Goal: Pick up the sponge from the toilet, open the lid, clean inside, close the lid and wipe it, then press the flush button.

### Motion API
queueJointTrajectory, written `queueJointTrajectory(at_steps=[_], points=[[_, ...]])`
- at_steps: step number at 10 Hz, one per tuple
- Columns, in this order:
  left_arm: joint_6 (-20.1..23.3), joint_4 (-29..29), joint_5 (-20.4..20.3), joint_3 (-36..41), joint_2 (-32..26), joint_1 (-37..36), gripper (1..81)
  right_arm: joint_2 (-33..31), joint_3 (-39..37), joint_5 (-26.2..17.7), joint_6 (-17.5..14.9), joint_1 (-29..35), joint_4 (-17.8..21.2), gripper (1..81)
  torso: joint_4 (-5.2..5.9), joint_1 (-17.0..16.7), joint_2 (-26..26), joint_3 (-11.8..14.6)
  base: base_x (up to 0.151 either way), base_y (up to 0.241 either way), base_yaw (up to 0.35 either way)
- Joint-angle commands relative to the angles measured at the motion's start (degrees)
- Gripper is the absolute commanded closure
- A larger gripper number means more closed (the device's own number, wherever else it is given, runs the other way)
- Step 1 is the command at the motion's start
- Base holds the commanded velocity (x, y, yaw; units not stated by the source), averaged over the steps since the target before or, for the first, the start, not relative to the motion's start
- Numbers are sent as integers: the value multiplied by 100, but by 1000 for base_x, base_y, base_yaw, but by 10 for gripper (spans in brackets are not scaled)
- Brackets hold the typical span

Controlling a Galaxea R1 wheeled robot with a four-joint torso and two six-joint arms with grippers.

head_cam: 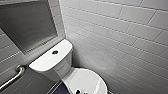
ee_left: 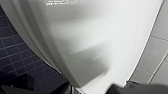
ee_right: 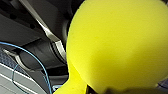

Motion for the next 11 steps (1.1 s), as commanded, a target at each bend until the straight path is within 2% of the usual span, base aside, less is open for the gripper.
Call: queueJointTrajectory(at_steps=[1, 6, 11], points=[[64, 98, -888, 1072, -546, -785, 10, -36, 30, -502, 3, -196, 3, 811, 0, 0, 0, 0, 0, 0, 0], [47, 89, -1582, 2302, -1329, -776, 10, -36, 30, -502, -6, -204, 3, 811, 0, 0, 0, 0, 0, 0, 0], [38, 106, -2470, 3287, -1891, -767, 10, -45, 30, -502, 3, -196, 3, 811, 0, 0, 0, 0, 0, 0, 0]])
